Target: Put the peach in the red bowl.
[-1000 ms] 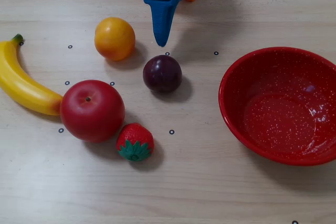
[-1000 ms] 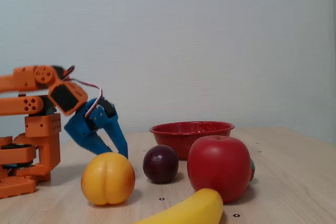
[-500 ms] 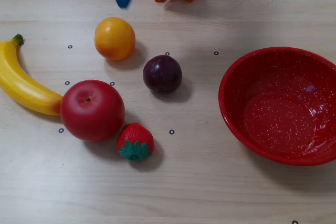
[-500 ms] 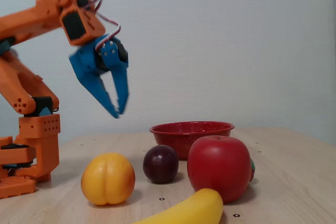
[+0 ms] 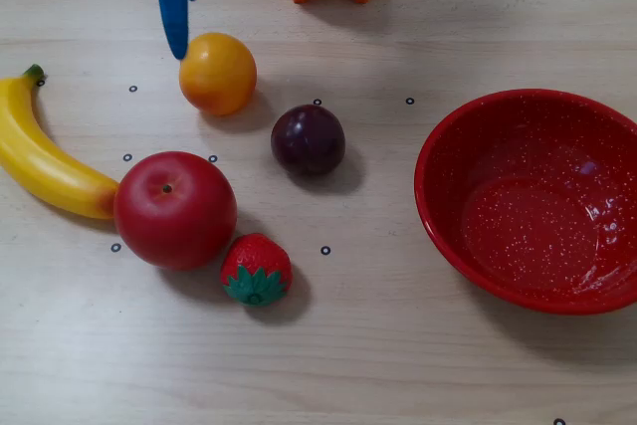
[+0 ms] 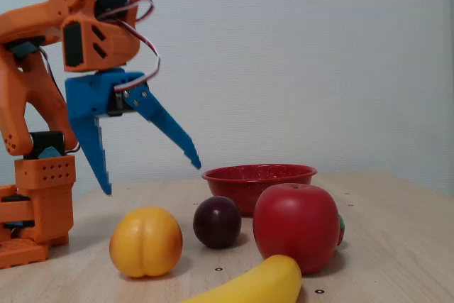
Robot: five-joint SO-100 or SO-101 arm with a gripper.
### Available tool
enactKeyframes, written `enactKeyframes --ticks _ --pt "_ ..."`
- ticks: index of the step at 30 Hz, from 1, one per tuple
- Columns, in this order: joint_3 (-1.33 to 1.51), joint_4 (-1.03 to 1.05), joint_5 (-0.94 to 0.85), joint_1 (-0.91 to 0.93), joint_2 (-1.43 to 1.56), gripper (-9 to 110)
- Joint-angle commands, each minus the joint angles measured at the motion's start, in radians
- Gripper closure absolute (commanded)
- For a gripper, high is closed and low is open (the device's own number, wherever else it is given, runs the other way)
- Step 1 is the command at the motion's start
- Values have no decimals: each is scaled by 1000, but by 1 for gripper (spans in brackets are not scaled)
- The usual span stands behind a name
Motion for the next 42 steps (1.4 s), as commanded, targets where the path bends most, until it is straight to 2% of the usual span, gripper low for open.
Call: enactKeyframes --ticks 1,8,21,42 --pt "-41 12 35 -28 -9 51" --pt "-31 31 121 -44 -86 50" --pt "21 -8 158 -32 -189 50" --pt "54 -219 202 -9 -351 50"
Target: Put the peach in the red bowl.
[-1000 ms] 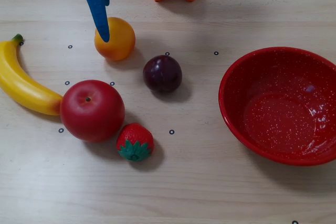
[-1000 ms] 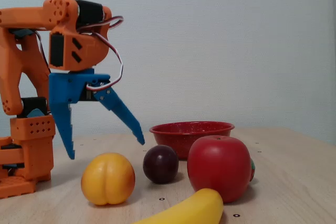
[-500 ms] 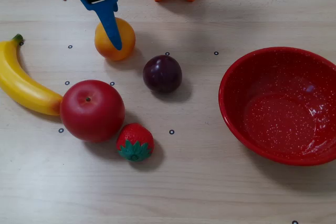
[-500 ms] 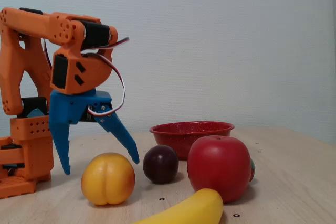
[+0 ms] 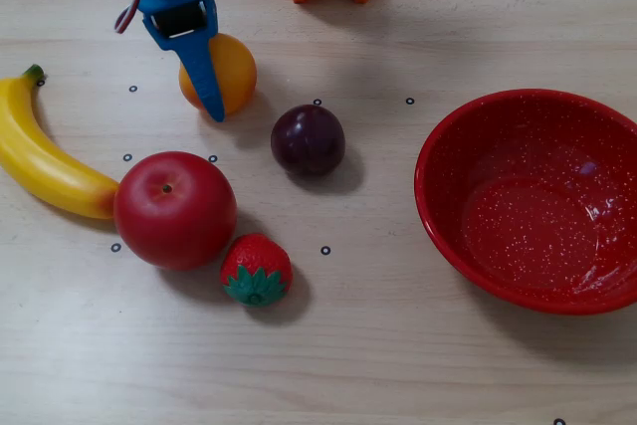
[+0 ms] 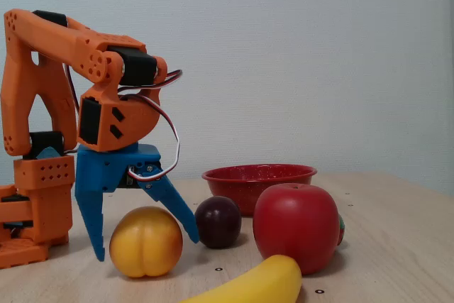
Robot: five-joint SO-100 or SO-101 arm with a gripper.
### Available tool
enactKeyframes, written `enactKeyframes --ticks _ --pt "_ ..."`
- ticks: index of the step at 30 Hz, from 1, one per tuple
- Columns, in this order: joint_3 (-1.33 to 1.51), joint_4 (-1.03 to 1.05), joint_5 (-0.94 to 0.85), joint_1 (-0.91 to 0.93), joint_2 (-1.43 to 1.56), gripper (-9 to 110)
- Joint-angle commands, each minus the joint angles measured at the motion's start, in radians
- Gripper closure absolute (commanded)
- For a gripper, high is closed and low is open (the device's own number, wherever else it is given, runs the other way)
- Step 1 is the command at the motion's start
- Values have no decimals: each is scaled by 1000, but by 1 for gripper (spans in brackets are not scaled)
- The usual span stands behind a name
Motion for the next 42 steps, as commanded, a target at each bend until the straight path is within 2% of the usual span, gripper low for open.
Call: enactKeyframes --ticks 1,16,18,21,22,27,32,39,42 --pt "-20 -17 40 20 8 50" --pt "-12 -34 94 9 -3 53" --pt "-12 -32 110 11 -5 63" --pt "-14 -31 124 12 -9 99" --pt "-15 -31 124 12 -9 101" --pt "-95 51 86 6 12 101" --pt "-347 285 -43 61 63 101" --pt "-888 578 -276 206 86 101" --pt "-1072 592 -393 322 107 101"
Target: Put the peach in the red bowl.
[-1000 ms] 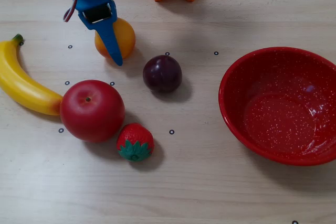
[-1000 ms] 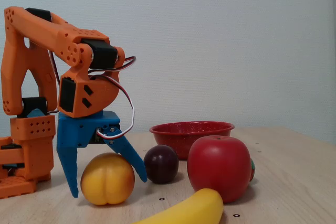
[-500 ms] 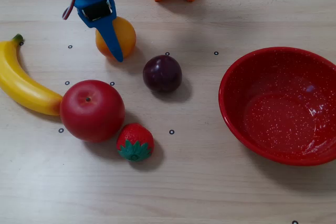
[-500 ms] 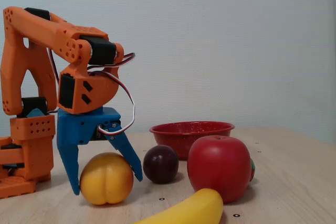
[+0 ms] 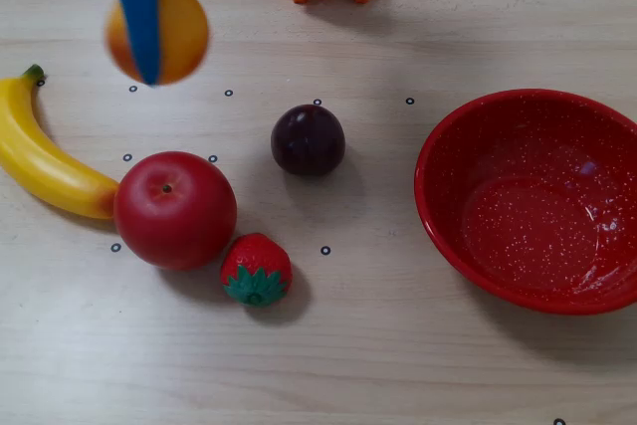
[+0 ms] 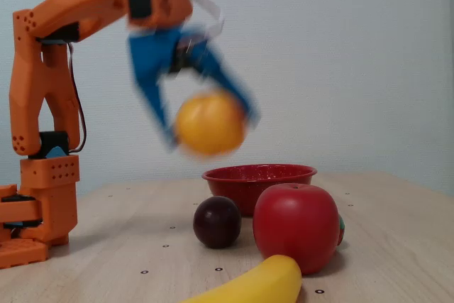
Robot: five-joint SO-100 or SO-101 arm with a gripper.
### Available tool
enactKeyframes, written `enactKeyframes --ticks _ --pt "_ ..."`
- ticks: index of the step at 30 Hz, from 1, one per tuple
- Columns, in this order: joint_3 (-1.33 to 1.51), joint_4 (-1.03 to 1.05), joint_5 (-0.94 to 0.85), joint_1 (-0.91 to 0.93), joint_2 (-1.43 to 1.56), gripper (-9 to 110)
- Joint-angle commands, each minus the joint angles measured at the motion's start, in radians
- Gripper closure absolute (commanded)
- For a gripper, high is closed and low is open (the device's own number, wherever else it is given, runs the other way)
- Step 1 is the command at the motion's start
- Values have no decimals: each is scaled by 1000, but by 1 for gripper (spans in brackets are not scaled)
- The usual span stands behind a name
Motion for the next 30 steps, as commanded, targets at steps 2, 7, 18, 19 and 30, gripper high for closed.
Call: enactKeyframes --ticks 2,7,18,19,30 --pt "-259 155 -143 193 137 101" --pt "-311 155 -325 522 160 101" --pt "-403 124 -676 951 -153 101" --pt "-420 115 -686 957 -201 101" --pt "-715 46 -650 945 -667 101"
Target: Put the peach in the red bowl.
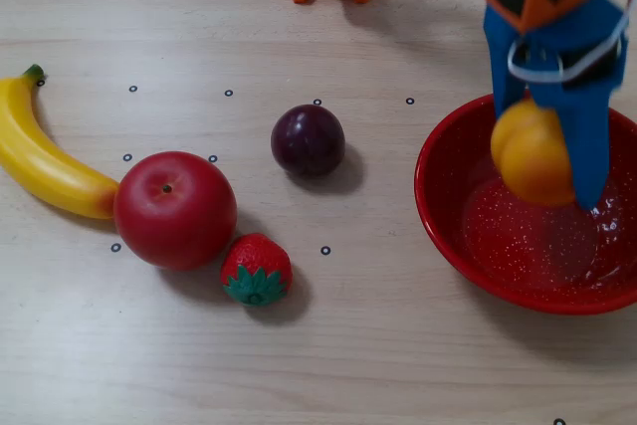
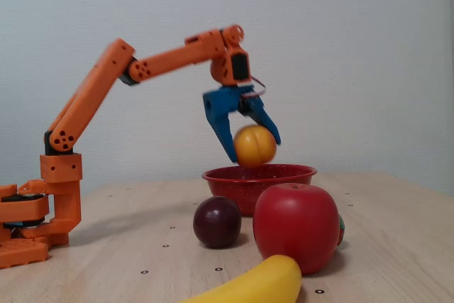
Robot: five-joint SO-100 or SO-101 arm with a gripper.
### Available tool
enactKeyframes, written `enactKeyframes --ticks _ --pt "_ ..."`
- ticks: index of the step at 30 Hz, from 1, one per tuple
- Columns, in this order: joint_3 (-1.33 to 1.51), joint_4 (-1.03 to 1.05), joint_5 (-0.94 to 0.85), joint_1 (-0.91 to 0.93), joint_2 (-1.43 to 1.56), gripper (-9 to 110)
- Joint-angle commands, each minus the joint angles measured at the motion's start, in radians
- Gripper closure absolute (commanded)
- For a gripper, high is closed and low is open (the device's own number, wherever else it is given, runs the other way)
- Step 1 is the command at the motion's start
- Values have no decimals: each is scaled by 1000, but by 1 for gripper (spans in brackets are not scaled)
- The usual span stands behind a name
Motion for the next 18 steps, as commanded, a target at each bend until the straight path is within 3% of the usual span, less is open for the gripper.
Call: enactKeyframes --ticks 1,4,5,7,9,18 --pt "-150 46 32 -15 12 101" --pt "-198 46 74 -20 -54 101" --pt "-198 46 92 -23 -66 95" --pt "-199 52 101 -31 -72 65" --pt "-212 54 123 -38 -64 48" --pt "-321 100 155 -40 -2 46"
